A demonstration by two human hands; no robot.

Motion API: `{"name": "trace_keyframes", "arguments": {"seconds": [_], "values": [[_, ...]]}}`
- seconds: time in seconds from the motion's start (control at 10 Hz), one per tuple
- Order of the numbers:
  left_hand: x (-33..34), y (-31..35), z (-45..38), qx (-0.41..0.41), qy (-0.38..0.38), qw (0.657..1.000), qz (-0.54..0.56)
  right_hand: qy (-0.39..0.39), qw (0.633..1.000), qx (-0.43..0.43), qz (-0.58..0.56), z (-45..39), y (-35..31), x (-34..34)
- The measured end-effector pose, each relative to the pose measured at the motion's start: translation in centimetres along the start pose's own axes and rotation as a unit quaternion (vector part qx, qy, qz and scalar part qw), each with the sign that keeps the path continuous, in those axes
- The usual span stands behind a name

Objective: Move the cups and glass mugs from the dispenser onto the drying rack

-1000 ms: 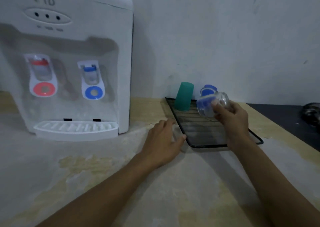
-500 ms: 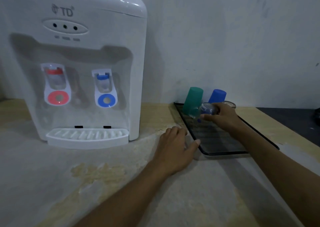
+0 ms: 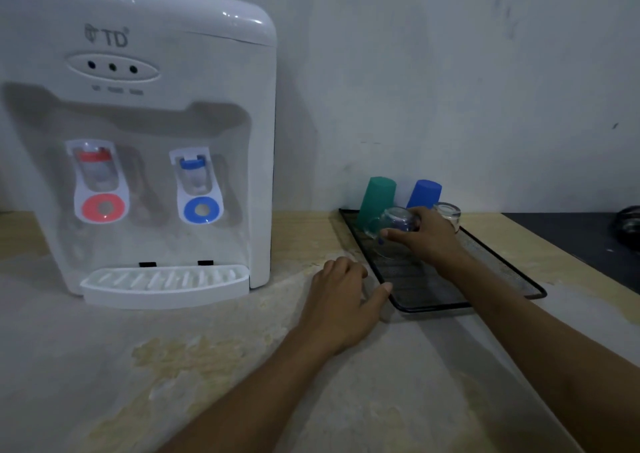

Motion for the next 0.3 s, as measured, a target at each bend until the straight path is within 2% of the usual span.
{"name": "trace_keyframes", "arguments": {"seconds": [0.2,0.3], "values": [[-0.2,-0.1,0.0,0.003,0.001,1.000,0.014,0.026,0.999,0.025,0.004,0.4,0.1,0.0],[-0.2,-0.1,-0.1,0.003,0.014,1.000,0.024,0.057,0.998,-0.001,0.022,2.1,-0.5,-0.4]]}}
Point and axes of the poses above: each hand's wrist, its own z-axis away from the middle knuckle, its own x-axis out of the palm, y = z × x, the point moved 2 cm from there along -z, towards the middle knuckle, and after that the axes turned 6 degrees about -x, right-handed, at the moved point
